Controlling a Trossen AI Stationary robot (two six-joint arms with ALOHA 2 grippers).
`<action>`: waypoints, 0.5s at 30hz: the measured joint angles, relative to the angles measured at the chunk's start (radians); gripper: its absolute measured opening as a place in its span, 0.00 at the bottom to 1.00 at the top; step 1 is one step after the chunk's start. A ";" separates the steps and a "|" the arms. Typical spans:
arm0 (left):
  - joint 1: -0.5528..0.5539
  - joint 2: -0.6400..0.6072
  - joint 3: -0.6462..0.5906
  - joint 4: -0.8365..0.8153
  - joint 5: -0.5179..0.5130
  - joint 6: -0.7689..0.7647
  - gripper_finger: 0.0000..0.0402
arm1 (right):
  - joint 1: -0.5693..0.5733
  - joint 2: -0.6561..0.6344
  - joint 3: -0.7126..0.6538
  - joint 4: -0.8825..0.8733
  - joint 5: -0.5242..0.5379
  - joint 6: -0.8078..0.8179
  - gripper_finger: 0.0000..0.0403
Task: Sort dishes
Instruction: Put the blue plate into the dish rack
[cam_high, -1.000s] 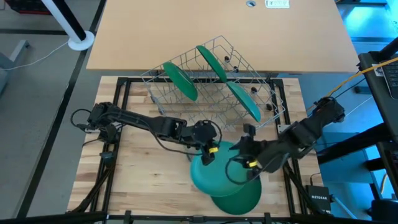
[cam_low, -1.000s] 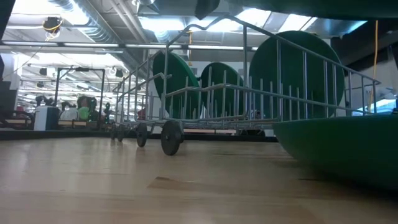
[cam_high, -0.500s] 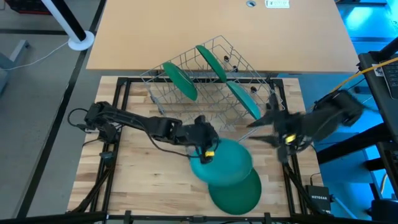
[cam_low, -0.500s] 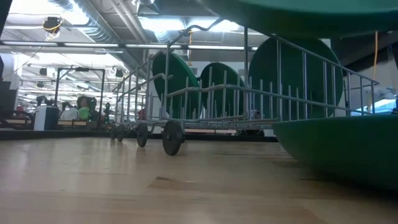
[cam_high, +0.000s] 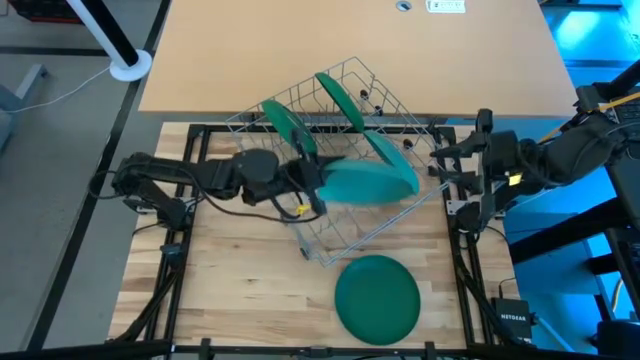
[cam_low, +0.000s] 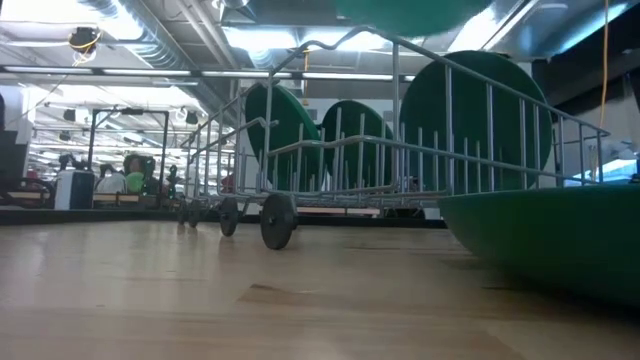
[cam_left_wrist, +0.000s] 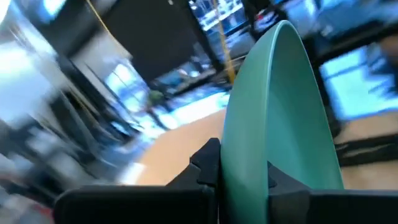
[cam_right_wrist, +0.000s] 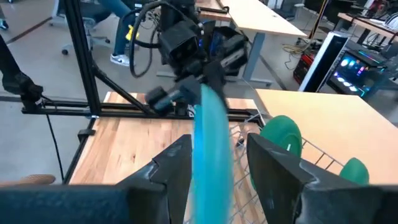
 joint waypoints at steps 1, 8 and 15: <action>0.009 -0.001 0.000 0.013 -0.002 0.076 0.03 | 0.000 -0.004 0.000 -0.003 0.000 0.000 0.39; 0.074 0.005 0.000 -0.030 0.012 0.556 0.03 | 0.000 -0.009 0.000 -0.089 -0.005 0.002 0.39; 0.121 0.012 0.000 -0.166 0.151 0.711 0.03 | 0.000 0.016 -0.001 -0.179 -0.026 0.010 0.39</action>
